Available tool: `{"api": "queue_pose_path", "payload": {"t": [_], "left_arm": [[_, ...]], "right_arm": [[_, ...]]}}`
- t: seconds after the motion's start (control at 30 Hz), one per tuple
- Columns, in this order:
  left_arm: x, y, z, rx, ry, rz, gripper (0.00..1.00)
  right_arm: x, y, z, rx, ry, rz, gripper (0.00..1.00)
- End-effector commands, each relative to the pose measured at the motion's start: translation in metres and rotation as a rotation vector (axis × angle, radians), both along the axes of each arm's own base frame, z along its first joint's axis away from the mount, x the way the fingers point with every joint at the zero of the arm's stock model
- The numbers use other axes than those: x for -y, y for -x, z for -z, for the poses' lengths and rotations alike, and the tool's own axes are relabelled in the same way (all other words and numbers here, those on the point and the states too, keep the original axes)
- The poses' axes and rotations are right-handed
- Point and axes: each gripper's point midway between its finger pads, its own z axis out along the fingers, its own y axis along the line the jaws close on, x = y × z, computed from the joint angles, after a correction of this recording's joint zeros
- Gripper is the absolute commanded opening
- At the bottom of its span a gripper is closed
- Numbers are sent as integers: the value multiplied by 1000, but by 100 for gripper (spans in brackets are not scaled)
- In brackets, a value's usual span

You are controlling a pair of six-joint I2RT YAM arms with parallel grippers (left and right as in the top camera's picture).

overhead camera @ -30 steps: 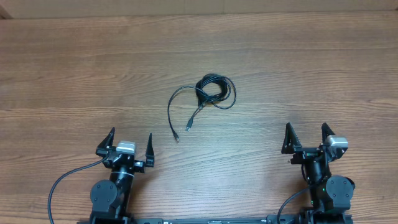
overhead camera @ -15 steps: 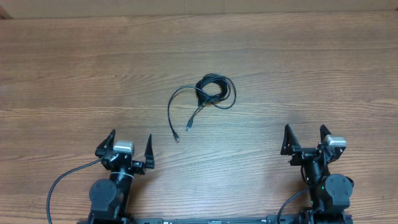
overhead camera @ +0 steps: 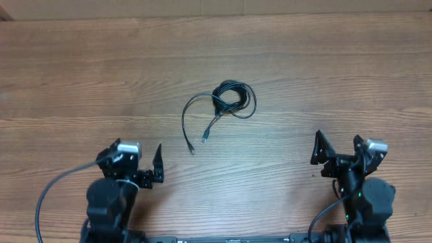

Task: Untangle cables

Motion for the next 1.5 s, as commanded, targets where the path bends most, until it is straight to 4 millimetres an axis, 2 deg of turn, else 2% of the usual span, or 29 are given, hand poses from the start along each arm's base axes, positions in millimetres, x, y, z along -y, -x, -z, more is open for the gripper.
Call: {"api": "queue_pose_path", "payload": {"t": [0.0, 0.27, 0.47, 0.57, 0.7, 0.8, 0.97, 1.2, 1.37, 1.47], "left_arm": [[-2, -8, -15, -48, 5, -19, 100], [12, -19, -17, -285, 18, 47, 99], [16, -13, -14, -417, 61, 41, 99], [19, -8, -12, -445, 109, 33, 100], [24, -7, -12, -457, 175, 23, 100], [28, -14, -20, -420, 203, 40, 100], [33, -28, -40, -360, 217, 65, 99], [21, -48, -43, -489, 158, -17, 100], [22, -50, -23, -634, 156, -36, 99], [22, -46, -10, -706, 175, -56, 100]], "right_arm": [[3, -7, -16, -33, -9, 17, 100], [2, -30, -29, -241, -14, 10, 100], [-6, -44, -40, -398, -38, -34, 100], [-19, -50, -46, -414, -76, -100, 100], [-33, -62, -62, -347, -100, -181, 100], [-36, -70, -74, -285, -96, -203, 100], [-36, -75, -71, -346, -76, -209, 100], [-45, -88, -72, -518, -25, -208, 100], [-72, -94, -70, -634, 17, -269, 100], [-100, -104, -77, -586, -50, -389, 100]]}}
